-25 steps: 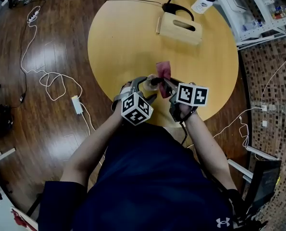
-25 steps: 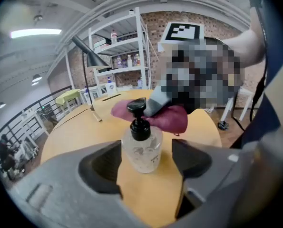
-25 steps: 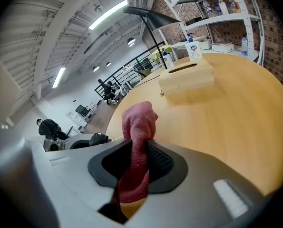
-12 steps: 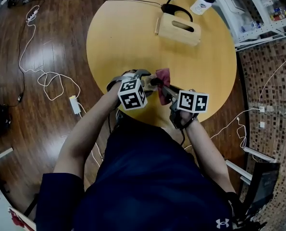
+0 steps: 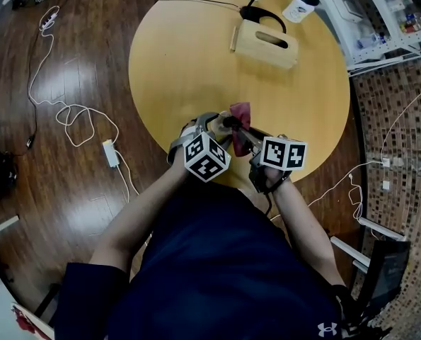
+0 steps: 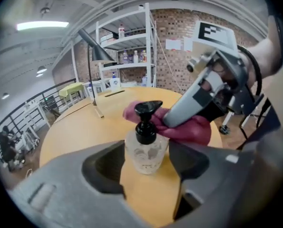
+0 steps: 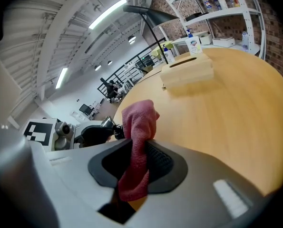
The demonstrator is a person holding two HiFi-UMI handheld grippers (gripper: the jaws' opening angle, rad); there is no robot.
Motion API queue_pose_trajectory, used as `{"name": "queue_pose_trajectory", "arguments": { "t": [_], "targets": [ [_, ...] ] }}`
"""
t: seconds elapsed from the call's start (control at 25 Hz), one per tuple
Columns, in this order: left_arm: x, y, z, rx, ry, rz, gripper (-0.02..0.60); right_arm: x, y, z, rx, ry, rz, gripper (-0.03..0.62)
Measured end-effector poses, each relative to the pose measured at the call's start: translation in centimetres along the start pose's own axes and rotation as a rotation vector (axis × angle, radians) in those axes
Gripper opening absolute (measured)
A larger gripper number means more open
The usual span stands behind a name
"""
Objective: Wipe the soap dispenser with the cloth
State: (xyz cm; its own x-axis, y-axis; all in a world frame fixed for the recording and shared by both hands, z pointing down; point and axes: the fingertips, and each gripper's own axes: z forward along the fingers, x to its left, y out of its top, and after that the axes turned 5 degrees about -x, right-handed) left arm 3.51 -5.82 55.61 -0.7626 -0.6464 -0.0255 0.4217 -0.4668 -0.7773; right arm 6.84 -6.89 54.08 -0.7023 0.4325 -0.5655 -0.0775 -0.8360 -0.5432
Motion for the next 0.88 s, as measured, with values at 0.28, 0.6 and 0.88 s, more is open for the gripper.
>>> {"name": "queue_pose_trajectory", "arguments": {
  "t": [0.28,0.6,0.88],
  "targets": [
    [0.0,0.1,0.4,-0.008,-0.242,0.263,0.285,-1.0,1.8,0.5,0.009,-0.022,-0.031,0.092],
    [0.8,0.0,0.0,0.057,-0.183,0.256,0.322,-0.9,2.0,0.8,-0.015,-0.01,-0.013,0.091],
    [0.2,-0.7,1.0,0.033,-0.031,0.161,0.3,-0.2,-0.7,-0.5,0.01,-0.001,0.013,0.091]
  ]
}}
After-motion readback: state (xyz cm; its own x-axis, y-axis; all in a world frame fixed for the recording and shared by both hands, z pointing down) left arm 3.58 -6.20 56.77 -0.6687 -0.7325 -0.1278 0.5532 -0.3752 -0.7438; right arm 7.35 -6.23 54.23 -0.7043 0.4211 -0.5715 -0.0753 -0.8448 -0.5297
